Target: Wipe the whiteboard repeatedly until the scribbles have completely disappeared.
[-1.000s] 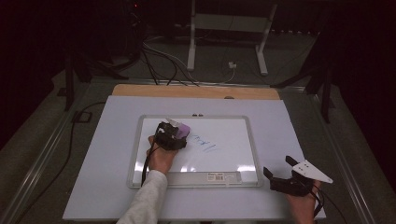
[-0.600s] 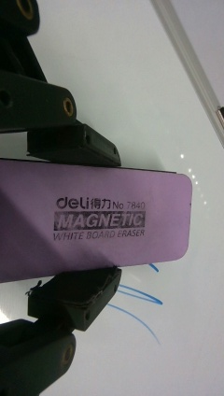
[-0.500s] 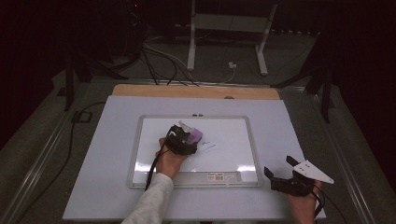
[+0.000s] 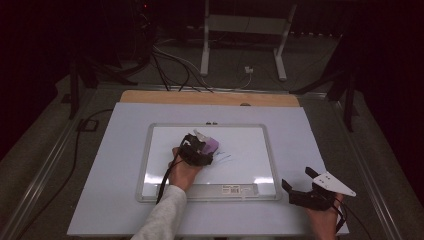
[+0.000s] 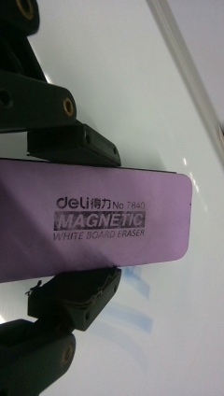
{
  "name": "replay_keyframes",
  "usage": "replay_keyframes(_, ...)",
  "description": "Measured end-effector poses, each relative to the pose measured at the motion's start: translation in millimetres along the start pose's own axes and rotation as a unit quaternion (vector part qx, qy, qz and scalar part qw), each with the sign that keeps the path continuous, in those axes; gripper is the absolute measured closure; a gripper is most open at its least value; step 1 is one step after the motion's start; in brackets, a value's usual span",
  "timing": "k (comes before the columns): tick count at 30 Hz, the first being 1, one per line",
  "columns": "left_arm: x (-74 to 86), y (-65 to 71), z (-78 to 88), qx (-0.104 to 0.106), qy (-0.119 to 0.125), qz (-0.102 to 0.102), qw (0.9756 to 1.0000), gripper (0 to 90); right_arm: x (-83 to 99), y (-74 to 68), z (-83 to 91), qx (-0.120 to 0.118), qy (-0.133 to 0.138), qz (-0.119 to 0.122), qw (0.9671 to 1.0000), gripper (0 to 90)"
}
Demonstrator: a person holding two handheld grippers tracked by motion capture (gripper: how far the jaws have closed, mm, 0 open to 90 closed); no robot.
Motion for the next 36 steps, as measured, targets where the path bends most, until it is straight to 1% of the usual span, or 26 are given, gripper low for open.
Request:
replay_keyframes(2, -0.9, -2.9, -1.0, 0.002, 0.001, 0.014, 0.9999, 42.0, 0.0, 0.1, 0.6, 0.0, 0.0, 0.001, 1.0, 1.2)
replay_keyframes(4, -3.5, -15.2, -1.6, -0.021, 0.005, 0.027, 0.9994, 42.1, 0.0, 0.6, 1.3, 0.0, 0.001, 0.0, 1.0, 1.3)
replay_keyframes(6, -5.6, -26.6, -1.6, -0.04, 0.007, 0.04, 0.9984, 42.0, 0.0, 1.0, 2.2, 0.001, 0.002, 0.0, 1.0, 1.2)
replay_keyframes(7, -6.3, -33.6, -1.2, -0.051, 0.007, 0.046, 0.9976, 42.1, 0.1, 1.2, 2.4, 0.001, 0.002, -0.001, 1.0, 1.3)
replay_keyframes(8, -7.0, -40.3, -1.0, -0.06, 0.008, 0.058, 0.9965, 42.0, 0.3, 1.5, 2.4, 0.001, 0.001, -0.001, 1.0, 1.3)
replay_keyframes(9, -7.2, -42.4, -1.4, -0.055, 0.008, 0.068, 0.9961, 42.1, 0.6, 1.9, 2.1, 0.001, 0.001, -0.001, 1.0, 1.3)
replay_keyframes(10, -7.1, -42.6, -1.4, -0.053, 0.006, 0.072, 0.996, 42.1, 0.7, 2.1, 1.9, 0.001, 0.001, 0.0, 1.0, 1.3)
replay_keyframes(12, -7.1, -39.8, -1.3, -0.058, 0.008, 0.059, 0.9965, 42.0, 0.5, 1.4, 1.3, 0.0, 0.001, -0.001, 1.0, 1.3)
replay_keyframes(13, -6.5, -34.2, -1.7, -0.048, 0.007, 0.056, 0.9972, 42.0, 0.4, 0.8, 1.0, -0.001, 0.0, 0.0, 1.0, 1.3)
replay_keyframes(15, -5.5, -24.4, -1.9, -0.038, 0.004, 0.043, 0.9983, 42.0, 0.3, -0.6, 0.0, -0.002, -0.001, 0.002, 1.0, 1.3)
replay_keyframes(17, -3.8, -7.8, -2.7, -0.012, 0.002, 0.022, 0.9997, 42.0, -0.1, -1.6, -0.3, -0.003, -0.001, 0.004, 1.0, 1.3)
replay_keyframes(18, -3.1, 0.0, -3.0, -0.002, 0.002, 0.009, 1.0, 42.0, -0.4, -2.0, -0.3, -0.003, -0.001, 0.005, 1.0, 1.2)
replay_keyframes(19, -2.7, 6.3, -3.2, 0.003, 0.003, -0.006, 1.0, 42.0, -0.6, -2.5, -0.2, -0.003, -0.001, 0.005, 1.0, 1.3)
replay_keyframes(20, -3.0, 6.8, -3.3, 0.0, 0.004, -0.012, 0.9999, 42.0, -0.4, -2.8, -0.3, -0.003, -0.001, 0.006, 1.0, 1.3)
replay_keyframes(22, -3.9, 2.9, -4.1, 0.002, 0.002, 0.001, 1.0, 42.0, -0.2, -2.9, -0.2, -0.003, -0.002, 0.006, 1.0, 1.2)
replay_keyframes(23, -5.1, -2.5, -4.4, -0.009, 0.006, 0.009, 0.9999, 42.0, -0.3, -2.6, -0.1, -0.003, -0.001, 0.006, 1.0, 1.2)
replay_keyframes(24, -6.4, -10.8, -4.4, -0.023, 0.006, 0.017, 0.9996, 42.1, -0.3, -2.2, 0.3, -0.002, -0.001, 0.005, 1.0, 1.3)
replay_keyframes(25, -6.9, -15.9, -4.3, -0.029, 0.006, 0.025, 0.9992, 42.1, -0.4, -1.6, 1.0, -0.001, 0.0, 0.004, 1.0, 1.3)
replay_keyframes(27, -8.4, -29.9, -3.4, -0.055, 0.009, 0.039, 0.9977, 42.0, 0.0, -0.5, 1.5, -0.001, 0.0, 0.003, 1.0, 1.3)
replay_keyframes(29, -8.8, -40.5, -2.2, -0.067, 0.009, 0.052, 0.9964, 42.1, 0.3, 0.6, 1.4, -0.001, 0.0, 0.001, 1.0, 1.2)
replay_keyframes(30, -9.2, -44.4, -2.1, -0.071, 0.01, 0.055, 0.9959, 42.0, 0.4, 0.9, 1.3, 0.0, 0.0, 0.001, 1.0, 1.2)
replay_keyframes(32, -9.2, -44.9, -2.4, -0.068, 0.01, 0.06, 0.9958, 42.0, 0.2, 0.5, 1.2, -0.001, 0.0, 0.001, 1.0, 1.2)
replay_keyframes(33, -9.3, -43.5, -2.4, -0.072, 0.011, 0.055, 0.9959, 42.0, 0.2, 0.3, 1.1, -0.001, 0.0, 0.002, 1.0, 1.2)
replay_keyframes(34, -9.2, -41.0, -2.7, -0.066, 0.01, 0.053, 0.9964, 42.0, 0.1, -0.1, 1.0, -0.001, 0.0, 0.003, 1.0, 1.3)
replay_keyframes(35, -8.7, -35.8, -3.5, -0.052, 0.008, 0.053, 0.9972, 42.0, 0.0, -0.2, 0.9, -0.001, 0.0, 0.003, 1.0, 1.3)
replay_keyframes(36, -8.3, -29.8, -4.0, -0.047, 0.008, 0.049, 0.9976, 42.0, 0.1, -0.4, 0.6, -0.001, -0.001, 0.003, 1.0, 1.2)
Point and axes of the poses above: each handheld gripper's, and its own axes: z roughly backward along the jaws, x roughly out of its underside, y roughly to its right, the point moved 10 cm from there along -z, roughly forward along the jaws, and after that the axes turned 11 degrees about z, right-handed, at the moved point
